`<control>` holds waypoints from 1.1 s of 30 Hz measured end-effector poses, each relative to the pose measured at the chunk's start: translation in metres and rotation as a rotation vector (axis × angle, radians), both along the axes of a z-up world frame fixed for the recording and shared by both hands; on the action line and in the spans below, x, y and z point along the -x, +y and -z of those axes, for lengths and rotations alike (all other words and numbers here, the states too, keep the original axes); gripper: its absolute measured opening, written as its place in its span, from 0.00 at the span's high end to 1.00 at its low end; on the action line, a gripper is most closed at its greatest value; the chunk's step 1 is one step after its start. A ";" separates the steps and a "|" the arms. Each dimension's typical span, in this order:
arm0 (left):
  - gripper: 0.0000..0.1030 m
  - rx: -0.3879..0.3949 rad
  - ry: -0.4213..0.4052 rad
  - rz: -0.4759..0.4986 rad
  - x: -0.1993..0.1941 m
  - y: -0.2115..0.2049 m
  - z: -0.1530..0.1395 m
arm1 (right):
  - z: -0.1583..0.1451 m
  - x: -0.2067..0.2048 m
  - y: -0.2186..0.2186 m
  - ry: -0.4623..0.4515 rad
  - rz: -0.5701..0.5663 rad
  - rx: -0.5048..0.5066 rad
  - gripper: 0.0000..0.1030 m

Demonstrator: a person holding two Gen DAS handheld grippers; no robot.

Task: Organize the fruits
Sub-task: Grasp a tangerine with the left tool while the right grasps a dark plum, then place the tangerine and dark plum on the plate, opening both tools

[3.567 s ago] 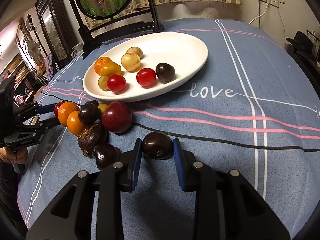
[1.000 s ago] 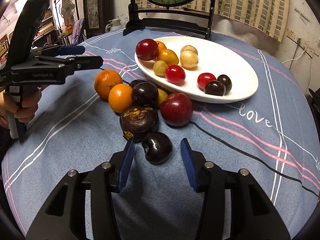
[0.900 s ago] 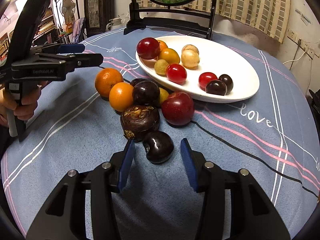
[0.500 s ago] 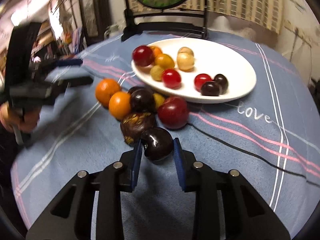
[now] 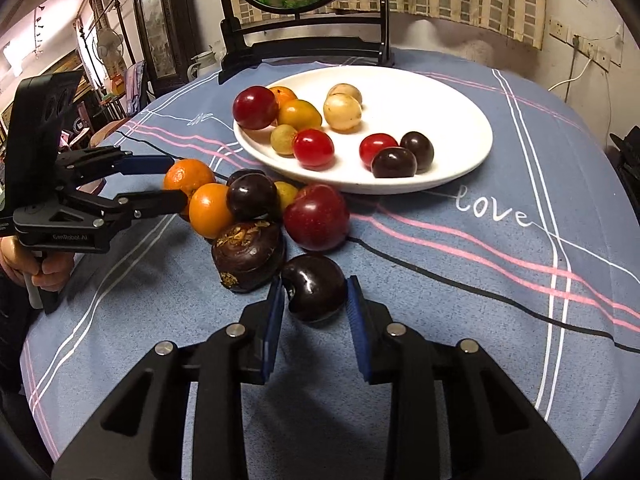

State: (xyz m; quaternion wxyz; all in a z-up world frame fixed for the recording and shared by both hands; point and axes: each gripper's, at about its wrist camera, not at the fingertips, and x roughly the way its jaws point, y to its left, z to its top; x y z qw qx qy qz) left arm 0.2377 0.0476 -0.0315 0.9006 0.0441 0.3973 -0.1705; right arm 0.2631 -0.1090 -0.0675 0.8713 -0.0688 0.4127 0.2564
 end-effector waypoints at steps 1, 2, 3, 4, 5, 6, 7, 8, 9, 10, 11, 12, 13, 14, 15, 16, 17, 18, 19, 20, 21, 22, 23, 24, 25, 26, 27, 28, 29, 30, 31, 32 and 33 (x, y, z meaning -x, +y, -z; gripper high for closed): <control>0.39 0.008 0.003 -0.001 0.000 0.000 0.000 | -0.001 0.000 -0.001 -0.001 0.002 -0.001 0.70; 0.46 0.022 0.011 0.000 -0.001 0.001 0.001 | -0.001 0.000 -0.001 -0.003 0.003 -0.002 0.70; 0.55 0.036 0.025 0.005 -0.003 0.002 0.001 | -0.001 0.000 -0.001 -0.004 0.003 -0.003 0.70; 0.59 0.058 0.047 0.017 -0.004 0.002 0.003 | -0.001 -0.001 -0.002 -0.005 0.004 -0.004 0.70; 0.60 0.058 0.050 0.019 -0.004 0.001 0.004 | -0.001 -0.001 -0.002 -0.007 0.006 -0.003 0.70; 0.60 0.048 0.047 0.022 -0.003 -0.001 0.004 | -0.002 -0.001 -0.002 -0.008 0.008 -0.004 0.70; 0.60 0.042 0.044 0.024 -0.002 -0.001 0.004 | -0.002 -0.002 -0.003 -0.008 0.011 -0.005 0.70; 0.60 0.039 0.043 0.025 0.000 -0.002 0.003 | -0.002 -0.002 -0.004 -0.009 0.014 -0.008 0.70; 0.60 0.038 0.042 0.024 0.000 -0.003 0.003 | -0.003 -0.003 -0.005 -0.011 0.018 -0.011 0.70; 0.61 0.040 0.039 0.020 0.001 -0.002 0.001 | -0.004 -0.003 -0.006 -0.014 0.021 -0.014 0.70; 0.61 0.045 0.031 0.011 0.001 0.000 -0.002 | -0.005 -0.002 -0.008 -0.017 0.024 -0.021 0.70; 0.61 0.053 0.016 -0.002 0.002 0.002 -0.007 | -0.008 -0.003 -0.010 -0.025 0.030 -0.035 0.70; 0.61 0.065 0.003 -0.012 0.003 0.003 -0.012 | -0.010 -0.004 -0.012 -0.032 0.035 -0.045 0.70; 0.61 0.082 -0.008 -0.021 0.003 0.005 -0.018 | -0.013 -0.005 -0.014 -0.042 0.044 -0.059 0.70; 0.61 0.111 -0.016 -0.030 0.001 0.006 -0.025 | -0.017 -0.008 -0.017 -0.055 0.055 -0.078 0.70; 0.61 0.127 -0.021 -0.034 -0.001 0.006 -0.030 | -0.023 -0.012 -0.021 -0.074 0.073 -0.110 0.69; 0.61 0.137 -0.028 -0.038 -0.005 0.004 -0.036 | -0.028 -0.017 -0.024 -0.090 0.091 -0.135 0.69; 0.61 0.139 -0.040 -0.041 -0.011 0.001 -0.041 | -0.034 -0.024 -0.027 -0.112 0.112 -0.159 0.69; 0.61 0.126 -0.055 -0.041 -0.019 -0.006 -0.047 | -0.037 -0.030 -0.029 -0.128 0.130 -0.176 0.69; 0.61 0.112 -0.066 -0.038 -0.027 -0.014 -0.051 | -0.040 -0.037 -0.031 -0.143 0.148 -0.189 0.69; 0.61 0.108 -0.070 -0.037 -0.034 -0.019 -0.054 | -0.042 -0.049 -0.032 -0.155 0.173 -0.200 0.69; 0.61 0.103 -0.068 -0.033 -0.045 -0.028 -0.056 | -0.041 -0.059 -0.032 -0.153 0.184 -0.202 0.69; 0.61 0.096 -0.060 -0.028 -0.057 -0.037 -0.056 | -0.040 -0.068 -0.031 -0.148 0.192 -0.205 0.69; 0.61 0.079 -0.056 -0.024 -0.068 -0.046 -0.055 | -0.038 -0.077 -0.031 -0.142 0.200 -0.208 0.69; 0.61 0.061 -0.056 -0.023 -0.076 -0.052 -0.053 | -0.035 -0.089 -0.031 -0.134 0.211 -0.212 0.69; 0.61 0.038 -0.053 -0.025 -0.084 -0.060 -0.051 | -0.033 -0.097 -0.031 -0.121 0.212 -0.220 0.69; 0.61 0.020 -0.050 -0.028 -0.092 -0.065 -0.050 | -0.030 -0.106 -0.030 -0.108 0.203 -0.229 0.69; 0.60 -0.001 -0.046 -0.033 -0.100 -0.071 -0.048 | -0.031 -0.111 -0.029 -0.110 0.202 -0.224 0.68; 0.55 -0.027 -0.047 -0.052 -0.105 -0.076 -0.048 | -0.031 -0.113 -0.027 -0.115 0.209 -0.211 0.67; 0.34 -0.046 -0.062 -0.075 -0.106 -0.076 -0.051 | -0.032 -0.113 -0.027 -0.117 0.215 -0.202 0.60; 0.26 -0.050 -0.094 -0.093 -0.102 -0.076 -0.057 | -0.035 -0.109 -0.028 -0.124 0.220 -0.203 0.54; 0.21 -0.040 -0.139 -0.102 -0.094 -0.073 -0.064 | -0.039 -0.102 -0.029 -0.140 0.209 -0.214 0.54; 0.19 -0.028 -0.169 -0.100 -0.086 -0.071 -0.071 | -0.043 -0.098 -0.028 -0.150 0.199 -0.214 0.54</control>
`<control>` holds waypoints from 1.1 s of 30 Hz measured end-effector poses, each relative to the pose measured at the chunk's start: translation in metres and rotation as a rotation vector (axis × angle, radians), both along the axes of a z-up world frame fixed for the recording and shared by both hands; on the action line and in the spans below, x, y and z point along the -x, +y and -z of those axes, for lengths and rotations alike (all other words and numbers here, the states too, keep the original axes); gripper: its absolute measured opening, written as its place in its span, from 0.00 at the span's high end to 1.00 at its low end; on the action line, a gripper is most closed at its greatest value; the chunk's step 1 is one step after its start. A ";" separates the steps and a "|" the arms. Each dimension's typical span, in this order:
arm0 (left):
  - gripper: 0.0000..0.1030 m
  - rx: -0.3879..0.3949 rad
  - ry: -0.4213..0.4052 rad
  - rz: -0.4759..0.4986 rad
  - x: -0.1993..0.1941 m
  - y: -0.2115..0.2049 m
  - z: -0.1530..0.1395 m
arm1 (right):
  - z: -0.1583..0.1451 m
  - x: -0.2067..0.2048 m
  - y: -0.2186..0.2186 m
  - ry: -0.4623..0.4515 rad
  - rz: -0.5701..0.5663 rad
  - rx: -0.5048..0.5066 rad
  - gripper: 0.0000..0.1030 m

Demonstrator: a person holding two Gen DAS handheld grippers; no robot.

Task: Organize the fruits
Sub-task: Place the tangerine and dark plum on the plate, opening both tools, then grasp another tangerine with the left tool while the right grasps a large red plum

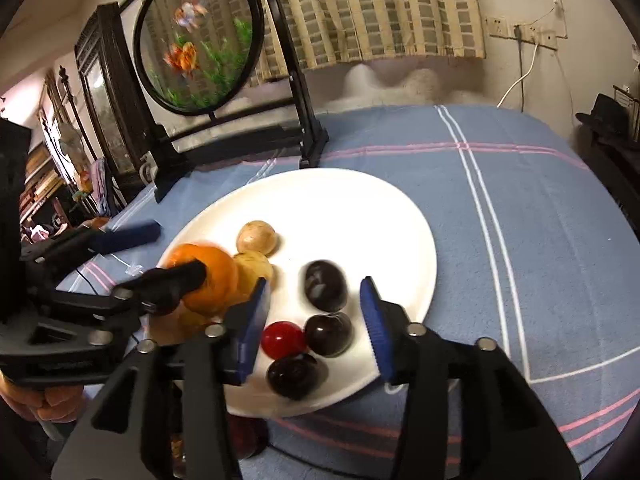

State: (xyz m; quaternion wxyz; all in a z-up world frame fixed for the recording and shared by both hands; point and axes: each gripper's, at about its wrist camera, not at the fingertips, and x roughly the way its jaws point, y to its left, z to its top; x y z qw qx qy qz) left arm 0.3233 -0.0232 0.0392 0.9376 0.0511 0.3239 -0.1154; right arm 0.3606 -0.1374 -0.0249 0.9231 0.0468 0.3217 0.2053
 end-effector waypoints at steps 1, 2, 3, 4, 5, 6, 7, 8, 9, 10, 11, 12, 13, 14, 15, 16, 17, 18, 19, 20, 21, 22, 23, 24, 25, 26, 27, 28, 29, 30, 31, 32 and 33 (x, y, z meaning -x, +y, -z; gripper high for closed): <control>0.18 0.007 -0.022 0.005 0.011 0.003 -0.008 | -0.006 0.009 0.001 -0.020 -0.012 0.009 0.54; 0.14 0.007 -0.037 -0.002 0.021 0.006 -0.013 | -0.010 0.018 0.001 -0.036 -0.021 0.014 0.54; 0.08 0.004 -0.056 -0.019 0.030 0.009 -0.016 | -0.011 0.024 0.001 -0.037 -0.029 0.009 0.54; 0.06 -0.002 -0.086 -0.046 0.043 0.015 -0.020 | -0.011 0.033 0.001 -0.023 -0.047 -0.005 0.54; 0.04 -0.002 -0.110 -0.067 0.056 0.020 -0.021 | -0.009 0.041 0.001 -0.003 -0.061 -0.016 0.54; 0.02 0.008 -0.120 -0.074 0.064 0.025 -0.020 | -0.007 0.046 0.001 0.017 -0.072 -0.024 0.54; 0.02 0.032 -0.123 -0.083 0.076 0.032 -0.017 | -0.002 0.052 0.003 0.041 -0.086 -0.028 0.54; 0.02 0.059 -0.114 -0.093 0.084 0.041 -0.011 | 0.002 0.057 0.004 0.060 -0.097 -0.034 0.54; 0.02 0.079 -0.098 -0.105 0.089 0.048 -0.003 | 0.009 0.062 0.006 0.085 -0.109 -0.036 0.54; 0.02 0.083 -0.085 -0.117 0.091 0.051 0.003 | 0.011 0.064 0.008 0.099 -0.115 -0.030 0.54; 0.02 0.083 -0.068 -0.129 0.094 0.056 0.010 | 0.016 0.066 0.011 0.113 -0.123 -0.015 0.54; 0.02 0.081 -0.050 -0.138 0.095 0.060 0.017 | 0.018 0.067 0.015 0.120 -0.128 0.000 0.54; 0.02 0.074 -0.027 -0.151 0.096 0.064 0.024 | 0.020 0.069 0.017 0.124 -0.131 0.010 0.54; 0.02 0.071 -0.015 -0.162 0.096 0.068 0.028 | 0.022 0.069 0.019 0.128 -0.134 0.016 0.54; 0.02 0.074 -0.003 -0.172 0.097 0.070 0.030 | 0.022 0.069 0.019 0.129 -0.135 0.017 0.54; 0.02 0.081 0.002 -0.175 0.098 0.073 0.030 | 0.023 0.068 0.019 0.133 -0.136 0.020 0.54; 0.02 0.095 0.002 -0.177 0.099 0.075 0.029 | 0.024 0.067 0.019 0.135 -0.134 0.023 0.54; 0.02 0.105 -0.001 -0.179 0.101 0.077 0.028 | 0.025 0.066 0.019 0.138 -0.131 0.023 0.54; 0.02 0.113 -0.006 -0.182 0.102 0.079 0.026 | 0.027 0.064 0.018 0.146 -0.128 0.021 0.54; 0.02 0.114 -0.010 -0.183 0.104 0.080 0.026 | 0.028 0.064 0.017 0.153 -0.127 0.015 0.54; 0.02 0.112 -0.013 -0.183 0.104 0.080 0.025 | 0.030 0.064 0.018 0.161 -0.131 0.011 0.54; 0.02 0.106 -0.017 -0.186 0.105 0.079 0.025 | 0.031 0.064 0.019 0.164 -0.131 0.011 0.54; 0.02 0.099 -0.018 -0.187 0.105 0.078 0.025 | 0.033 0.064 0.020 0.166 -0.133 0.016 0.54; 0.02 0.095 -0.017 -0.187 0.105 0.077 0.026 | 0.034 0.064 0.021 0.166 -0.135 0.022 0.54; 0.02 0.092 -0.014 -0.187 0.105 0.077 0.026 | 0.034 0.063 0.020 0.166 -0.136 0.024 0.54; 0.02 0.093 -0.012 -0.184 0.105 0.077 0.027 | 0.034 0.063 0.021 0.167 -0.138 0.025 0.54; 0.02 0.092 -0.010 -0.182 0.105 0.076 0.028 | 0.035 0.063 0.023 0.166 -0.139 0.028 0.54; 0.02 0.093 -0.010 -0.181 0.103 0.076 0.028 | 0.035 0.062 0.024 0.165 -0.138 0.032 0.54; 0.02 0.092 -0.012 -0.179 0.104 0.076 0.027 | 0.035 0.061 0.025 0.166 -0.137 0.033 0.54; 0.02 0.091 -0.013 -0.179 0.104 0.076 0.027 | 0.036 0.060 0.025 0.167 -0.136 0.033 0.54; 0.02 0.090 -0.016 -0.182 0.104 0.077 0.027 | 0.037 0.059 0.025 0.172 -0.135 0.028 0.54; 0.02 0.092 -0.017 -0.182 0.104 0.077 0.026 | 0.038 0.057 0.025 0.180 -0.135 0.021 0.54; 0.02 0.096 -0.016 -0.182 0.104 0.078 0.026 | 0.039 0.055 0.025 0.188 -0.136 0.015 0.54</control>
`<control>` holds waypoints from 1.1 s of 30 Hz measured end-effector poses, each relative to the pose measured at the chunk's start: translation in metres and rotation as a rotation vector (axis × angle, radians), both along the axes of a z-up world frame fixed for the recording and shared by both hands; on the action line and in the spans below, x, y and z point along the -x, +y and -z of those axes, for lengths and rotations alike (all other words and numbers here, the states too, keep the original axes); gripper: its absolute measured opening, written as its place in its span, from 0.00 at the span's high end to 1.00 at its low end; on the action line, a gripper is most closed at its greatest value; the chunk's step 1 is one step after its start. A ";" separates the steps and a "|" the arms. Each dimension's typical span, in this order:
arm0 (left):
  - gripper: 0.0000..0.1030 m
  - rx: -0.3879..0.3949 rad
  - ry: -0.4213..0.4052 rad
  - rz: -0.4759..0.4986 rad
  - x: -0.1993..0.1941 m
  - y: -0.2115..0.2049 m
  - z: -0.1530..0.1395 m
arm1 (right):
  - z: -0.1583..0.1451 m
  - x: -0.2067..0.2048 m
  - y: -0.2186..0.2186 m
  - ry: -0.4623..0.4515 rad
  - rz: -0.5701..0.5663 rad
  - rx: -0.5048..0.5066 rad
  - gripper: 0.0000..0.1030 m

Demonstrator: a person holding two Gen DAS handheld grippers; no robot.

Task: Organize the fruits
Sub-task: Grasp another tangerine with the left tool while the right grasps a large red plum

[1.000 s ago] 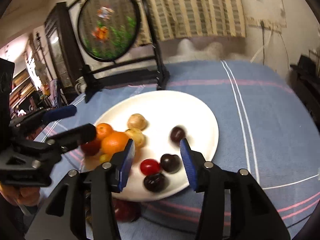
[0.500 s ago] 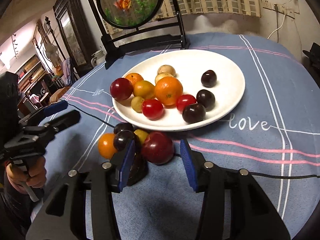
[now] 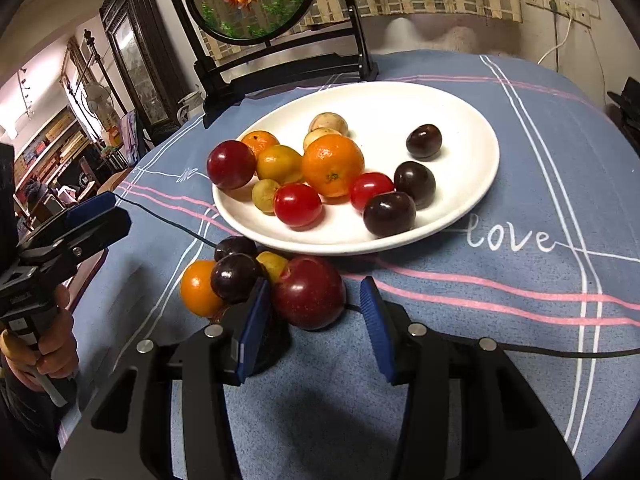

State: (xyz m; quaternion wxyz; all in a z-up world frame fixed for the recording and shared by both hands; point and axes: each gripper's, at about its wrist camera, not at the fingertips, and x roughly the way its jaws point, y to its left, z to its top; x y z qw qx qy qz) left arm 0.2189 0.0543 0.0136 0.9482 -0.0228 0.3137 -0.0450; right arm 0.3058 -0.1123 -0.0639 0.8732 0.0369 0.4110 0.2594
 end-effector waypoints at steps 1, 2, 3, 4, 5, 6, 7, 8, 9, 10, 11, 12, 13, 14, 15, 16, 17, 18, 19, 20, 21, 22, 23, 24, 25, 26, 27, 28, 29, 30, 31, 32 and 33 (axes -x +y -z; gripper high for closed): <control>0.02 0.003 0.000 -0.002 0.000 0.001 0.000 | 0.001 -0.001 0.000 0.005 -0.001 -0.001 0.54; 0.02 0.008 0.000 -0.003 0.000 0.001 0.000 | 0.001 -0.002 0.001 0.007 -0.004 0.002 0.54; 0.02 0.011 0.002 -0.003 0.000 0.002 0.000 | 0.002 -0.002 0.003 0.005 -0.006 0.008 0.54; 0.02 0.015 0.003 -0.004 0.000 0.002 0.000 | 0.002 -0.002 0.004 0.005 -0.008 0.011 0.55; 0.02 0.020 0.005 -0.005 0.000 0.003 0.000 | 0.003 -0.002 0.005 0.010 -0.013 0.007 0.57; 0.02 0.024 0.006 -0.005 0.000 0.003 0.000 | 0.004 -0.003 0.006 0.016 -0.019 0.002 0.59; 0.02 0.026 0.007 -0.004 -0.001 0.004 0.000 | 0.005 -0.002 0.007 0.019 -0.023 -0.002 0.61; 0.02 0.026 0.006 -0.005 -0.001 0.004 -0.001 | 0.004 -0.001 0.008 0.015 -0.024 0.007 0.62; 0.02 0.024 0.004 -0.006 0.000 0.004 -0.001 | 0.004 0.000 0.008 0.016 -0.026 0.013 0.62; 0.02 0.019 0.003 -0.007 0.000 0.003 -0.001 | 0.003 0.000 0.006 0.023 -0.024 0.008 0.62; 0.02 0.015 0.002 -0.008 0.000 0.003 -0.001 | 0.002 0.001 0.003 0.034 -0.020 -0.005 0.62; 0.02 0.010 0.006 -0.006 -0.001 0.002 0.000 | 0.000 0.002 0.000 0.043 -0.018 -0.019 0.62; 0.02 0.012 0.011 0.000 -0.001 0.003 0.001 | -0.003 0.004 -0.004 0.039 -0.012 -0.033 0.62; 0.02 0.017 0.020 0.014 -0.001 0.002 0.002 | -0.006 0.004 -0.007 0.029 -0.003 -0.038 0.62; 0.02 0.027 0.036 0.040 -0.002 0.000 0.003 | -0.010 0.006 -0.010 0.016 0.006 -0.042 0.62; 0.02 0.037 0.054 0.067 -0.003 -0.002 0.005 | -0.012 0.006 -0.011 0.009 0.009 -0.045 0.62; 0.03 0.045 0.073 0.091 -0.004 -0.004 0.008 | -0.014 0.006 -0.013 0.004 0.014 -0.049 0.62; 0.07 0.054 0.089 0.107 -0.005 -0.005 0.010 | -0.014 0.007 -0.014 0.004 0.019 -0.053 0.62; 0.10 0.061 0.101 0.119 -0.006 -0.007 0.012 | -0.014 0.007 -0.015 0.006 0.022 -0.053 0.62; 0.18 0.072 0.121 0.137 -0.007 -0.009 0.015 | -0.014 0.007 -0.015 0.007 0.023 -0.052 0.62; 0.23 0.090 0.142 0.154 -0.009 -0.010 0.018 | -0.014 0.006 -0.015 0.007 0.025 -0.050 0.62; 0.25 0.117 0.167 0.169 -0.010 -0.010 0.022 | -0.014 0.006 -0.014 0.006 0.025 -0.044 0.62; 0.28 0.135 0.182 0.178 -0.011 -0.010 0.024 | -0.014 0.007 -0.013 0.005 0.023 -0.041 0.62; 0.29 0.150 0.194 0.187 -0.012 -0.011 0.026 | -0.014 0.007 -0.012 0.003 0.022 -0.039 0.62; 0.29 0.158 0.200 0.195 -0.012 -0.013 0.027 | -0.014 0.007 -0.011 0.003 0.020 -0.035 0.62; 0.29 0.160 0.201 0.198 -0.011 -0.014 0.027 | -0.014 0.008 -0.010 0.002 0.018 -0.032 0.62; 0.29 0.159 0.200 0.202 -0.011 -0.016 0.028 | -0.014 0.008 -0.010 0.000 0.018 -0.031 0.62; 0.30 0.158 0.199 0.206 -0.010 -0.018 0.029 | -0.014 0.008 -0.010 0.000 0.018 -0.031 0.62; 0.35 0.157 0.199 0.210 -0.011 -0.020 0.030 | -0.014 0.008 -0.010 0.000 0.018 -0.032 0.62; 0.40 0.157 0.205 0.214 -0.011 -0.022 0.031 | -0.014 0.008 -0.010 0.001 0.020 -0.034 0.62; 0.44 0.160 0.218 0.220 -0.013 -0.024 0.034 | -0.015 0.008 -0.009 0.001 0.021 -0.035 0.62; 0.53 0.165 0.229 0.224 -0.014 -0.024 0.036 | -0.015 0.009 -0.009 0.001 0.020 -0.036 0.62; 0.58 0.172 0.242 0.226 -0.016 -0.025 0.038 | -0.015 0.009 -0.009 -0.001 0.020 -0.036 0.62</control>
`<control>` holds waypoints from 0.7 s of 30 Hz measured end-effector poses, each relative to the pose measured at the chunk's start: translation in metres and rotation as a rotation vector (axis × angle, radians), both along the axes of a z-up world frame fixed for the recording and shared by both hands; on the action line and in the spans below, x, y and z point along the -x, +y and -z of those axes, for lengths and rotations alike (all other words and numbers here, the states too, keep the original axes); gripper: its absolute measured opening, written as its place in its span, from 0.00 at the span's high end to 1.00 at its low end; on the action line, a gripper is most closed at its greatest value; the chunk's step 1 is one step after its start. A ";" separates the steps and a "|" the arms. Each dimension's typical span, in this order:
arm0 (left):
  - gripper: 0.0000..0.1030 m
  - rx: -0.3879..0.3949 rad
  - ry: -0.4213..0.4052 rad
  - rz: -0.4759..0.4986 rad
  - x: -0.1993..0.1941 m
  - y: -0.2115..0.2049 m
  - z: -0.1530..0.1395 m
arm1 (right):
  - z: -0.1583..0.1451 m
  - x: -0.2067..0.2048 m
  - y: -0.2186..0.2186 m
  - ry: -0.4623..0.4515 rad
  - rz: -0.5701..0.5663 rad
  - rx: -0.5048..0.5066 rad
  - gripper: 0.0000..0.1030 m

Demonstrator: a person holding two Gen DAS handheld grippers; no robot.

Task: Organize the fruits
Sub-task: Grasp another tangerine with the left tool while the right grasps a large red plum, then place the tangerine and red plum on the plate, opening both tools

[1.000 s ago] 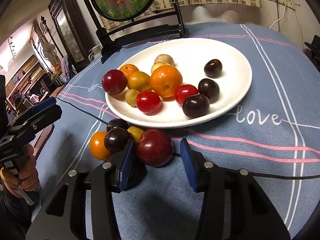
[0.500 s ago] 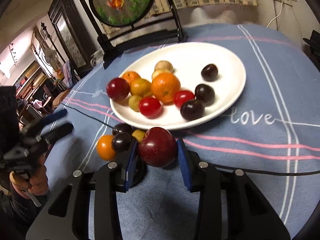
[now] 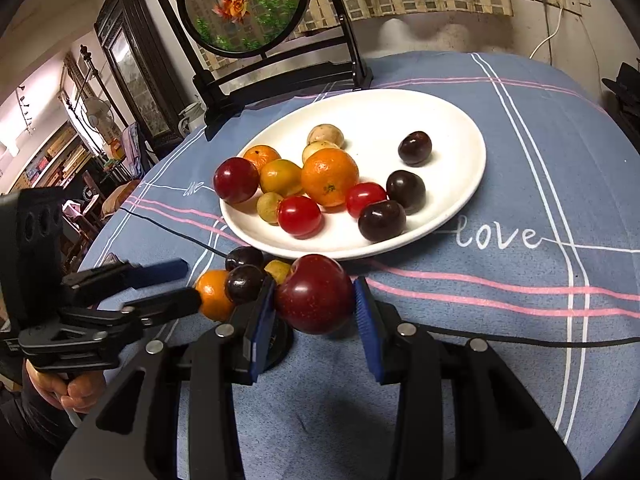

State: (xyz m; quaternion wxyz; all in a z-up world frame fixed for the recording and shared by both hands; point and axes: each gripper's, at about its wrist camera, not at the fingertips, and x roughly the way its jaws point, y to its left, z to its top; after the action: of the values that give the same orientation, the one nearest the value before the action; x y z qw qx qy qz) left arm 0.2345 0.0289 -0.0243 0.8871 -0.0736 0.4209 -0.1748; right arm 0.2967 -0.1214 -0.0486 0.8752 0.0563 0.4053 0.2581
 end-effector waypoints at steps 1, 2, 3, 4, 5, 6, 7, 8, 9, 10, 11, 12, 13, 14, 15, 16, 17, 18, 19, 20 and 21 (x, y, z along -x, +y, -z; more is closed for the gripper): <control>0.59 0.007 0.014 -0.001 -0.002 -0.001 0.003 | -0.001 0.000 0.000 -0.002 0.000 0.001 0.62; 0.59 0.013 0.024 -0.002 -0.004 -0.001 0.004 | -0.001 0.000 0.000 -0.003 -0.001 0.000 0.62; 0.59 0.020 0.030 -0.002 -0.005 -0.001 0.006 | -0.001 0.000 0.001 -0.004 -0.001 -0.001 0.62; 0.59 0.023 0.035 -0.003 -0.006 -0.002 0.007 | -0.002 0.000 0.001 -0.005 -0.001 -0.002 0.62; 0.59 0.023 0.040 -0.003 -0.008 -0.004 0.008 | -0.002 0.001 0.000 -0.006 -0.001 -0.002 0.62; 0.59 0.022 0.043 -0.004 -0.009 -0.005 0.009 | -0.002 0.001 0.000 -0.005 -0.003 -0.002 0.62; 0.59 0.017 0.051 -0.003 -0.011 -0.007 0.012 | -0.002 0.001 0.001 -0.004 -0.003 -0.002 0.62; 0.59 0.014 0.058 -0.001 -0.012 -0.009 0.014 | -0.002 0.001 0.001 -0.003 -0.003 -0.003 0.62; 0.59 0.010 0.063 -0.004 -0.013 -0.011 0.016 | -0.002 0.002 0.001 -0.003 -0.005 -0.003 0.62; 0.59 0.008 0.060 -0.006 -0.013 -0.011 0.017 | -0.002 0.002 0.002 -0.004 -0.006 -0.002 0.62; 0.60 0.010 0.061 -0.006 -0.013 -0.011 0.017 | -0.003 0.002 0.002 -0.006 -0.008 -0.002 0.62; 0.63 0.016 0.064 -0.004 -0.014 -0.011 0.017 | -0.003 0.002 0.002 -0.009 -0.008 -0.002 0.62; 0.63 0.022 0.066 -0.004 -0.014 -0.010 0.018 | -0.003 0.002 0.002 -0.012 -0.009 -0.001 0.62; 0.63 0.021 0.064 -0.003 -0.014 -0.010 0.018 | -0.004 0.003 0.002 -0.013 -0.007 0.000 0.62; 0.63 0.017 0.061 -0.003 -0.014 -0.010 0.018 | -0.004 0.003 0.001 -0.013 -0.005 -0.001 0.62; 0.63 0.009 0.057 -0.003 -0.014 -0.011 0.017 | -0.003 0.002 0.001 -0.011 -0.003 -0.001 0.62; 0.63 0.003 0.053 -0.003 -0.013 -0.012 0.017 | -0.004 0.002 0.000 -0.011 -0.001 -0.001 0.62; 0.63 -0.003 0.048 -0.003 -0.011 -0.012 0.017 | -0.003 0.002 0.000 -0.011 0.001 -0.001 0.62; 0.63 -0.011 0.043 -0.003 -0.011 -0.013 0.016 | -0.003 0.002 0.000 -0.011 0.002 -0.001 0.62; 0.63 -0.015 0.041 -0.004 -0.011 -0.013 0.016 | -0.003 0.003 0.000 -0.011 0.001 -0.001 0.62; 0.63 -0.016 0.040 -0.004 -0.011 -0.013 0.016 | -0.003 0.003 0.000 -0.013 0.000 -0.001 0.62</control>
State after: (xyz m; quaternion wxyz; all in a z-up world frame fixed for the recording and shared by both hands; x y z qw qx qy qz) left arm 0.2458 0.0161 -0.0405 0.8794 -0.0708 0.4399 -0.1679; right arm 0.2941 -0.1212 -0.0451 0.8778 0.0549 0.3995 0.2584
